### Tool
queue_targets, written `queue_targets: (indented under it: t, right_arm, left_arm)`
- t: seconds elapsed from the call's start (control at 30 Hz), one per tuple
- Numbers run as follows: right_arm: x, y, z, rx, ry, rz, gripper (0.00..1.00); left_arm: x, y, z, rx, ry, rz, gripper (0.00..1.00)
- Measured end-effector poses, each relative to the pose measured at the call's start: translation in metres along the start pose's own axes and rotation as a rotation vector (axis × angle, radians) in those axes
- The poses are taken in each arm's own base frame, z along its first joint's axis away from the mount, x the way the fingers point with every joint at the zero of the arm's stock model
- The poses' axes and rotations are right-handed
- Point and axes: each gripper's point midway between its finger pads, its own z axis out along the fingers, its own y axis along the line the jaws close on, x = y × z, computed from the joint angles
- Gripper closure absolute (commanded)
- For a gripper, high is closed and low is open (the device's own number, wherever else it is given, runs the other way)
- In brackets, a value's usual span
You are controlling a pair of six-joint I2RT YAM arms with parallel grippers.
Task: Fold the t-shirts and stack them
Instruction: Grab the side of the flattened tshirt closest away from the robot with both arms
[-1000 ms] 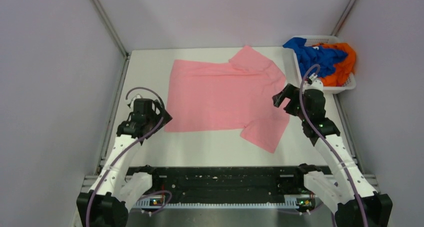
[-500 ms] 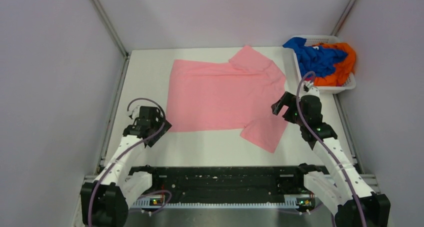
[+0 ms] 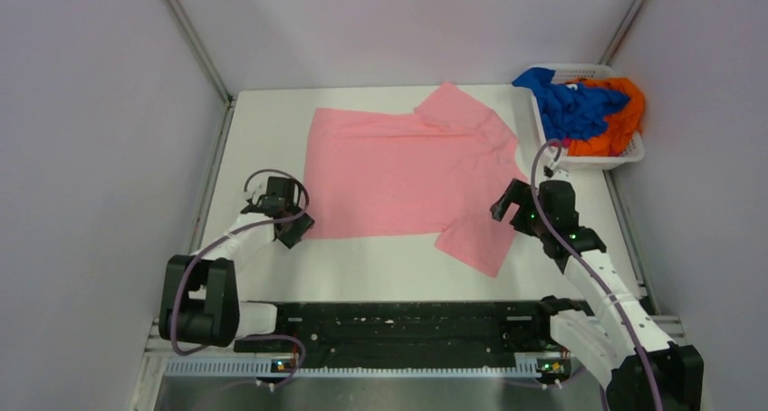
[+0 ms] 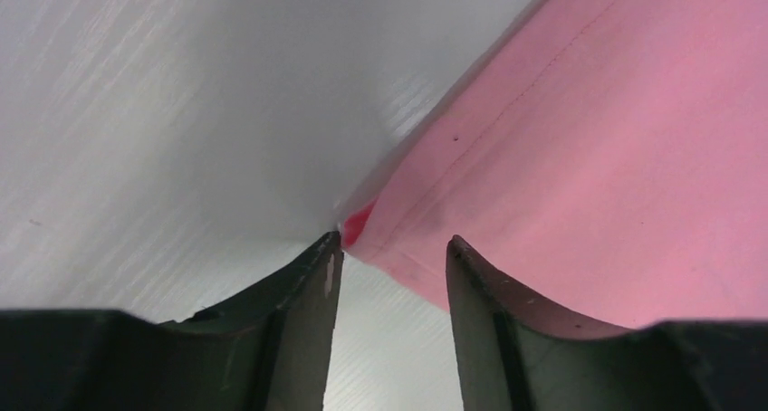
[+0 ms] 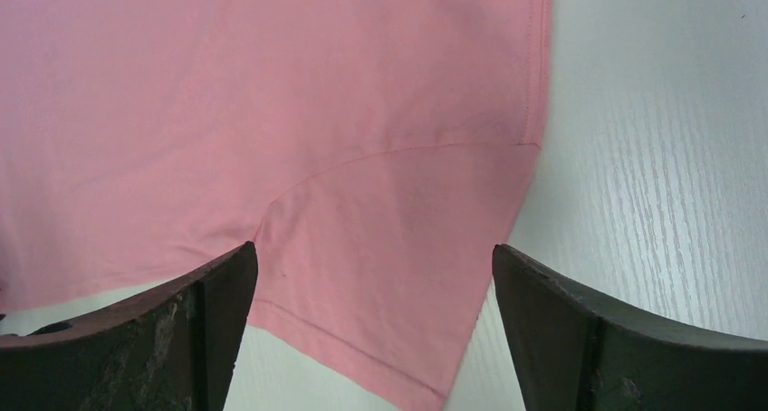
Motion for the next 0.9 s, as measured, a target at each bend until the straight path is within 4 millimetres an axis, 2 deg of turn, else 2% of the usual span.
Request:
queue_targets:
  t: [0.13,0.2,0.23,0.47,0.6,0.73,0.9]
  right_arm:
    - [0.004,-0.004,0.002,0.021,0.017,-0.002,0.01]
    - [0.009,-0.01,0.003,0.047,0.036,-0.007,0.01]
    - [0.011,-0.013,0.004,0.061,0.047,-0.01,0.01]
    - [0.022,-0.022,0.001,0.102,0.097,-0.029,0.06]
    - [0.033,-0.014,-0.006,0.105,0.154,-0.069,0.1]
    - [0.069,0.01,-0.015,0.073,0.26,-0.16,0.17]
    - [0.114,0.015,-0.02,0.102,0.393,-0.242,0.34]
  left_arm:
    - [-0.001,-0.008,0.006,0.001,0.022,0.006,0.72]
    - [0.001,-0.011,0.008,0.008,0.037,0.01,0.95]
    - [0.002,-0.012,0.008,0.013,0.041,0.009,1.0]
    - [0.004,-0.015,0.009,0.025,0.058,0.023,1.0]
    - [0.004,-0.013,0.006,0.022,0.057,0.033,1.0]
    - [0.0,-0.011,-0.003,0.024,0.036,0.042,1.0]
    - [-0.001,-0.005,-0.006,0.003,0.03,0.051,1.0]
